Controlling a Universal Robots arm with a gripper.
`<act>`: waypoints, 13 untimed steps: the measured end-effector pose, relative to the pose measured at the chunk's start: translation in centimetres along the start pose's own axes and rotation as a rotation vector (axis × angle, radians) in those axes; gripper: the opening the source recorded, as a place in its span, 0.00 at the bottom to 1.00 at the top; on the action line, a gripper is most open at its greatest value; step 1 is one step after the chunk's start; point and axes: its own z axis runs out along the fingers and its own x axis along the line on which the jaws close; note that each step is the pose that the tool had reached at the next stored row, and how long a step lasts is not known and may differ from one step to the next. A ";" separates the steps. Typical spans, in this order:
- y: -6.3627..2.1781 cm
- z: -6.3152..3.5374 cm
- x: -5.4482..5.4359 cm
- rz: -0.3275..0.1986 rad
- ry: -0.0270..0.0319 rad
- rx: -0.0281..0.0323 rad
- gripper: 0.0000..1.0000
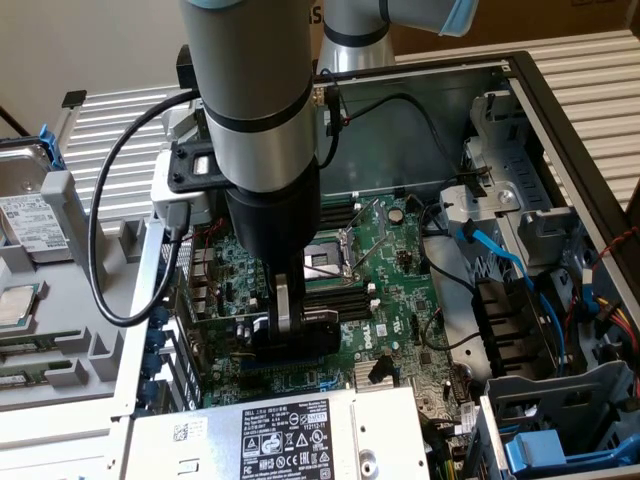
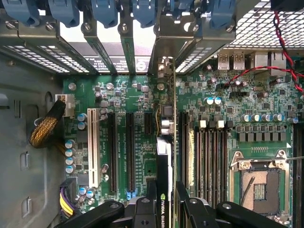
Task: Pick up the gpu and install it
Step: 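Insert the gpu into the slot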
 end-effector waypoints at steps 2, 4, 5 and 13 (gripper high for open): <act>0.00 0.04 0.0 0.000 -0.0001 0.0000 0.26; 0.00 0.04 0.0 0.000 0.0001 -0.0001 0.26; 0.00 0.04 0.0 0.000 0.0000 -0.0001 0.26; 0.00 0.04 0.0 0.000 0.0000 -0.0001 0.26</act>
